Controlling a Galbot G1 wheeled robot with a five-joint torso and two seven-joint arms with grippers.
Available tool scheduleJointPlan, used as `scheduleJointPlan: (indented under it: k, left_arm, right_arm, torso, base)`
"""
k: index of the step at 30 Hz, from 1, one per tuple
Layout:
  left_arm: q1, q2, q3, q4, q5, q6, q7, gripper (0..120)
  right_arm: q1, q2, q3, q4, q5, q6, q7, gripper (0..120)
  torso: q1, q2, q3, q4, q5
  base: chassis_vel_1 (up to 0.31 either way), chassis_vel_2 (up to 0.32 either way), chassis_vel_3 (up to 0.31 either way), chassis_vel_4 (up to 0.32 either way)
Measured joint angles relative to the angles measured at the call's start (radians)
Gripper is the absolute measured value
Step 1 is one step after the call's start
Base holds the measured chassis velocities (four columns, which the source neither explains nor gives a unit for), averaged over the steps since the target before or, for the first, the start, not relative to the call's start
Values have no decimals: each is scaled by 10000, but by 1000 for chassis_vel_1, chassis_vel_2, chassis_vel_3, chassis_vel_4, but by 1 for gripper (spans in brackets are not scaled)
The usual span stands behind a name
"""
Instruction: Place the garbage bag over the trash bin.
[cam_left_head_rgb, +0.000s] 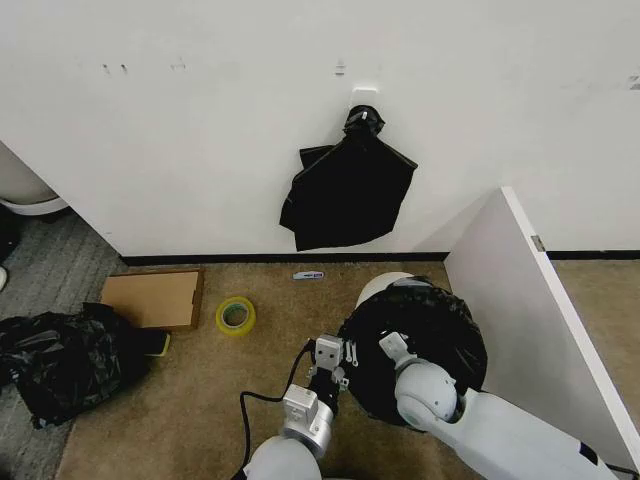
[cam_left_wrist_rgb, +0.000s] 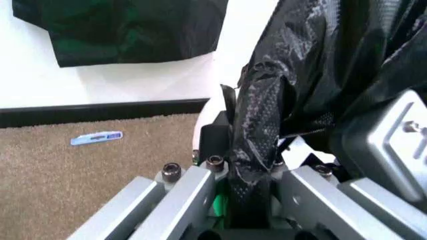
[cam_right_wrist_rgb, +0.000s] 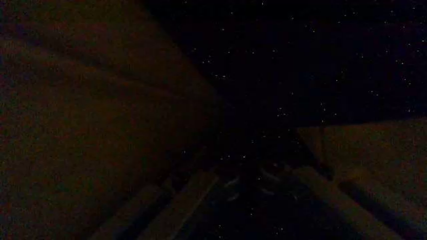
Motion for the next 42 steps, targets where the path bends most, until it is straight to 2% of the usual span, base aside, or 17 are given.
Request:
scheduleJointPlan:
  k: [6,16,25,28,30,33,42]
  left_arm:
    - [46,34,-119,-31,1,-5,-5,0]
    - [-300,-172,-811,409,-752,70,-500,0]
    - [-372,-238,-931,456,-946,128,-574,0]
    - [-464,-293,-1041,530,-1109,197,-651,0]
    - [-521,-310,-1097,561,-1165,220,-675,0]
    - [-539,-342,-1134,614,-1266,262,-733,0]
    - [-453,-392,-992,588,-1249,371,-724,0]
  right_arm:
    - [86,101,-39,-191,34,9,6,0]
    - [-465,-504,262,1043,-657,2,-322,0]
    - [-707,-634,360,1287,-1072,2,-551,0]
    - [-1050,-782,505,1601,-1560,3,-837,0]
    - [-1229,-817,584,1746,-1772,6,-993,0]
    - [-1538,-813,753,2146,-2107,24,-1426,0]
    - [-1414,-720,576,2707,-3065,613,-2527,0]
  torso:
    - [0,0,0,0,0]
    - [0,0,0,2,2]
    - [0,0,0,-1,-4]
    - [0,0,0,2,2]
    - [0,0,0,-5,2]
    - [0,0,0,1,0]
    - [0,0,0,2,0]
  base:
    - [0,0,0,0]
    - [0,0,0,0]
    - [0,0,0,0]
    - [0,0,0,0]
    - [0,0,0,0]
    - [0,0,0,0]
    - [0,0,0,0]
